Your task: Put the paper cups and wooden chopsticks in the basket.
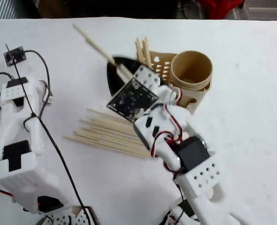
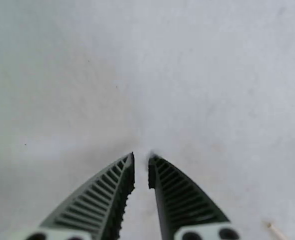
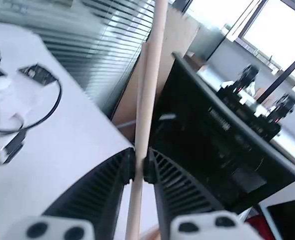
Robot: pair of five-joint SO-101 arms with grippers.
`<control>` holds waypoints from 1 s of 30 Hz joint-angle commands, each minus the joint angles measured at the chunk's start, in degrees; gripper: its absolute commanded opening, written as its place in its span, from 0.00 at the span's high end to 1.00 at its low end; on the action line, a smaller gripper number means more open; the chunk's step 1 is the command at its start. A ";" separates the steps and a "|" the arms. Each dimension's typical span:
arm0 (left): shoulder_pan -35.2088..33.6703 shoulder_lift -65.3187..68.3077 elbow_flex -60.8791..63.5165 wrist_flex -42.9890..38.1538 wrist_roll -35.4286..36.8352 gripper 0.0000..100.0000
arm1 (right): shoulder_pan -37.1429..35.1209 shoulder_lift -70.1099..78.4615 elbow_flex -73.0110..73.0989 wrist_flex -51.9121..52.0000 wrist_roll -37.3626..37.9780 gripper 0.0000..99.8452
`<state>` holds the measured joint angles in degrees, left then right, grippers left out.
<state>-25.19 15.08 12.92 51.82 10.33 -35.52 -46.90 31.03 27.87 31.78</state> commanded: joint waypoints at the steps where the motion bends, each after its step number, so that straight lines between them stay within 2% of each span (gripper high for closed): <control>1: -0.04 -0.48 -0.26 -0.26 0.53 0.93 | 3.30 3.21 -6.77 -9.89 -0.18 0.98; 4: -0.04 -0.48 -0.44 -0.35 0.53 0.93 | 4.79 4.79 -8.44 -12.79 -0.70 0.98; 13: -0.04 -0.48 -0.70 -0.35 0.53 0.93 | 11.21 7.69 -8.09 -20.35 -15.56 0.98; 21: -0.04 -0.48 -0.62 -0.35 0.53 0.93 | 12.79 11.74 -7.91 -21.93 -16.53 0.97; 26: -0.04 -0.48 -0.62 -0.35 0.53 0.93 | 12.79 11.82 -7.91 -21.76 -16.53 0.87; 30: -0.04 -0.48 -0.62 -0.35 0.53 0.93 | 12.88 11.56 -7.91 -21.49 -16.53 0.87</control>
<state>-25.19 15.08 12.92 51.82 10.33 -23.12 -34.68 25.67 7.65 15.87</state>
